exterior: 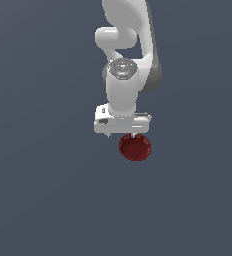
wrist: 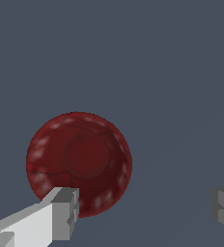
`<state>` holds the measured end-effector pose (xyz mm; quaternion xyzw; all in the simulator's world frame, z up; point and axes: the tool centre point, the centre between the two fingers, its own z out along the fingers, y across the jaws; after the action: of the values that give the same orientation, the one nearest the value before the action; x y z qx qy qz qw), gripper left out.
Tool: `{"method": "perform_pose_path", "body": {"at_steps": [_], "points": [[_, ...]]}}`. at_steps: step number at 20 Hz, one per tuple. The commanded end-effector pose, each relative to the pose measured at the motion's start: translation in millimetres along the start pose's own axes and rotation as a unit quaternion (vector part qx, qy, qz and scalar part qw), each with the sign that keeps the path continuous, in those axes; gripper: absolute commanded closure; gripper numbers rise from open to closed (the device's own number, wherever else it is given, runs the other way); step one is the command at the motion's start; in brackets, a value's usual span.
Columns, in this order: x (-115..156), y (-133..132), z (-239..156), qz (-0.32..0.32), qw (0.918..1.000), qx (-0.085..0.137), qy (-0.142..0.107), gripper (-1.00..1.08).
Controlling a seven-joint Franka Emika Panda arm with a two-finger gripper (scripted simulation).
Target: Pick up the object and move it to a goal position.
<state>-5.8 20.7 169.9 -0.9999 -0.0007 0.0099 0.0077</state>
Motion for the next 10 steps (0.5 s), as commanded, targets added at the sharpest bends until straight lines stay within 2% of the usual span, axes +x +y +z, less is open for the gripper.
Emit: {"method": "perform_pose_path", "body": {"at_steps": [1, 10], "points": [[0, 0, 0, 0.000, 1.0000, 0.000, 0.000, -0.20], [-5, 13, 9, 0.018, 0.9998, 0.001, -0.010, -0.20]]}}
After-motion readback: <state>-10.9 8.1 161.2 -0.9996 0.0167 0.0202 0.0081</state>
